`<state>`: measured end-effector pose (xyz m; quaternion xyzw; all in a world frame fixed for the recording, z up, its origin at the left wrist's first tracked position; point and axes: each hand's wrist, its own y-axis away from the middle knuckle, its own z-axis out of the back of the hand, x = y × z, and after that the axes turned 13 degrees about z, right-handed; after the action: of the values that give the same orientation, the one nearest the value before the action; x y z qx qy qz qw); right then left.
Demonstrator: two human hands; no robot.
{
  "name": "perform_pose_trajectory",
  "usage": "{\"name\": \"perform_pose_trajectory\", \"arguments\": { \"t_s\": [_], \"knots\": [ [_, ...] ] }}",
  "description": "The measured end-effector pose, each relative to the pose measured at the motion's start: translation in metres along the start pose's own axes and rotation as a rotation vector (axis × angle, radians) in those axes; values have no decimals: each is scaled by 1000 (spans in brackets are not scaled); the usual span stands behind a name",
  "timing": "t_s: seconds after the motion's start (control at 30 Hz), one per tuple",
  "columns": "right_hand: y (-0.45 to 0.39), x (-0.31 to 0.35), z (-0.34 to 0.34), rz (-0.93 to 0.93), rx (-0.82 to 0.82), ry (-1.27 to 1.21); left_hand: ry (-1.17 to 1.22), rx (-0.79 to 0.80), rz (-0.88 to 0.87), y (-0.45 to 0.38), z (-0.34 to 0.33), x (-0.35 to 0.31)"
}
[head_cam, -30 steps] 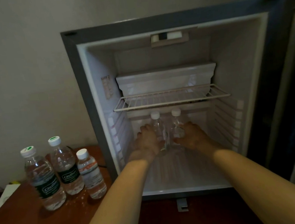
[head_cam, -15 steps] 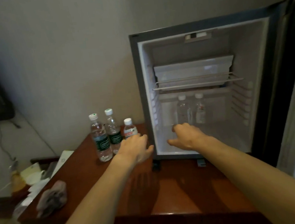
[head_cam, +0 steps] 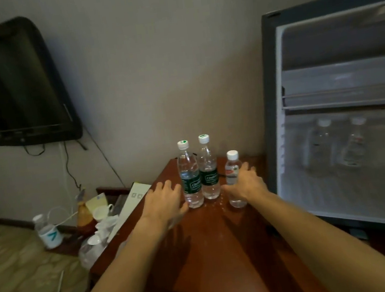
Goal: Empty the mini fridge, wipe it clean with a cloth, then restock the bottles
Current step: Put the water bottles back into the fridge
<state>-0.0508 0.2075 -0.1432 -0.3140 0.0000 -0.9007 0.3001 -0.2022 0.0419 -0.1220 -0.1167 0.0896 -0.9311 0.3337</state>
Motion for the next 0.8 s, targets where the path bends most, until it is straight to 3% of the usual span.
{"name": "perform_pose_trajectory", "arguments": {
  "t_s": [0.17, 0.37, 0.5, 0.8],
  "knots": [
    [-32, -11, -18, 10, -101, -131, -22, -30, 33, -43, -19, 3],
    [-43, -25, -25, 43, -102, -208, 555, 59, 270, -91, -45, -18],
    [-40, -28, -29, 67, -124, -177, 770, 43, 316, -103, -50, -37],
    [3, -15, -19, 199, -134, -103, 797, -53, 279, -68, -43, -37]
  ]
}}
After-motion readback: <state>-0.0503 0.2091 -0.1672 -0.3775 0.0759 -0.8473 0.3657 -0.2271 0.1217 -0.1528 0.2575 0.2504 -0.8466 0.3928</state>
